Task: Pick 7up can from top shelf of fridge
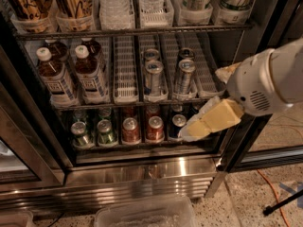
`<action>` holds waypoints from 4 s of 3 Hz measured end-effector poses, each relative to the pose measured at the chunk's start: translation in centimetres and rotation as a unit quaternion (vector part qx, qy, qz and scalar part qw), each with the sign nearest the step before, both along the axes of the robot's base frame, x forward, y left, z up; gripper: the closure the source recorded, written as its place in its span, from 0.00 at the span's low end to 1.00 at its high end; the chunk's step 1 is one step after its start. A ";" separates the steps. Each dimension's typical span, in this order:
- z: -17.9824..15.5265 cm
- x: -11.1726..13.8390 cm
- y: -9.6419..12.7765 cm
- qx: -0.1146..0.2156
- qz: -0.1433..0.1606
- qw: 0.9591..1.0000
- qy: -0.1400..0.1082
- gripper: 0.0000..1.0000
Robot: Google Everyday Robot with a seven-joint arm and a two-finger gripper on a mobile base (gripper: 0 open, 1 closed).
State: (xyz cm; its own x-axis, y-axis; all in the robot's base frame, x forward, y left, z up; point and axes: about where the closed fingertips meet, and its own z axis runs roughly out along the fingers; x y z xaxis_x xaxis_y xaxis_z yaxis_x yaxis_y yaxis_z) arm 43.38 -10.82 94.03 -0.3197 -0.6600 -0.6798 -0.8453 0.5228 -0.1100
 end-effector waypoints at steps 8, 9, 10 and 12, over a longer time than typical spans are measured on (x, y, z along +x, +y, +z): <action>2.5 6.0 -0.5 0.189 -0.168 0.925 -0.285 0.00; 3.6 6.3 -0.8 0.197 -0.180 0.911 -0.316 0.00; 4.8 6.3 -0.3 0.228 -0.206 0.897 -0.319 0.00; 5.5 6.8 0.4 0.285 -0.247 0.871 -0.315 0.00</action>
Offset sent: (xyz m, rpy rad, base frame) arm 0.0526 0.0049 0.0013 0.3739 -0.5299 -0.3371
